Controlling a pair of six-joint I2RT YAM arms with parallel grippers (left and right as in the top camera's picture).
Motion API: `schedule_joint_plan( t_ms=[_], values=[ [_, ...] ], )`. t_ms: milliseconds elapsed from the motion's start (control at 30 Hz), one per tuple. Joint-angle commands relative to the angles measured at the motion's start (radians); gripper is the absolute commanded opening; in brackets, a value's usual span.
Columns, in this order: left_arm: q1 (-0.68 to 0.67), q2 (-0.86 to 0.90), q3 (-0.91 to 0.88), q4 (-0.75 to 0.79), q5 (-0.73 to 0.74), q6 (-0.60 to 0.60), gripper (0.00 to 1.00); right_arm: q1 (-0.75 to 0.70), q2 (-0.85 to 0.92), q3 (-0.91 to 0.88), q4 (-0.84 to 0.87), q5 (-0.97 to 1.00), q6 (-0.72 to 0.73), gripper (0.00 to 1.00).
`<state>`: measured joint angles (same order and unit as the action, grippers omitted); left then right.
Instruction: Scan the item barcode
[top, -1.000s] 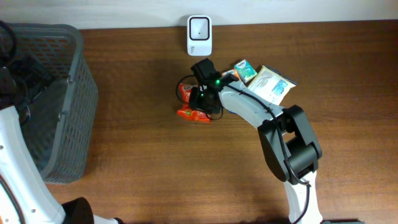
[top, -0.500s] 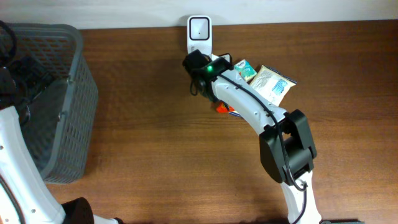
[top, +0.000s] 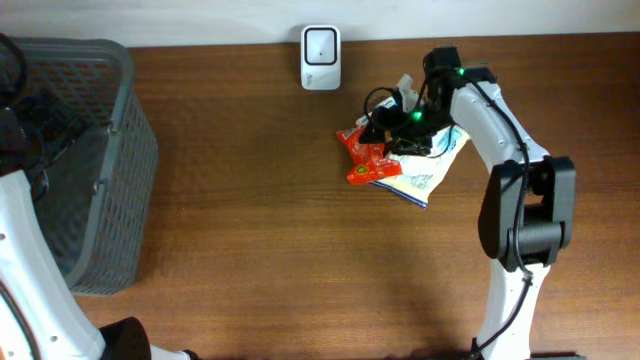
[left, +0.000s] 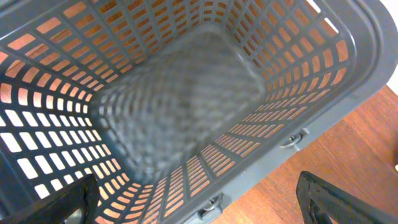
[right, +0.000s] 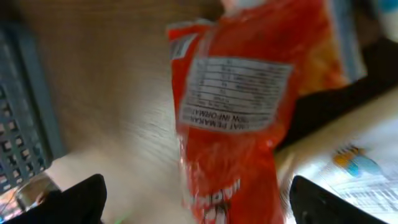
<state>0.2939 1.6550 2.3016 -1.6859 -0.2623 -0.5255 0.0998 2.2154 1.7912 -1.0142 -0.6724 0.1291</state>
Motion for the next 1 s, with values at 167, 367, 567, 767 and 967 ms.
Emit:
schedule_joint_plan(
  t_ms=[167,367,567,767,967],
  values=[
    [0.002,-0.005,0.003,-0.002,-0.004,-0.012,0.99,0.004,0.003,-0.222,0.285,-0.031,0.124,0.07],
    [0.002,-0.005,0.003,-0.002,-0.004,-0.012,0.99,0.028,-0.022,0.069,0.005,0.341,0.111,0.04],
    [0.002,-0.005,0.003,-0.002,-0.004,-0.012,0.99,0.350,-0.010,0.272,-0.021,1.504,0.112,0.04],
    [0.002,-0.005,0.003,-0.002,-0.004,-0.012,0.99,0.522,0.138,0.260,-0.029,1.570,0.169,0.10],
    [0.002,-0.005,0.003,-0.002,-0.004,-0.012,0.99,0.666,0.188,0.261,-0.041,1.266,0.203,0.48]
  ],
)
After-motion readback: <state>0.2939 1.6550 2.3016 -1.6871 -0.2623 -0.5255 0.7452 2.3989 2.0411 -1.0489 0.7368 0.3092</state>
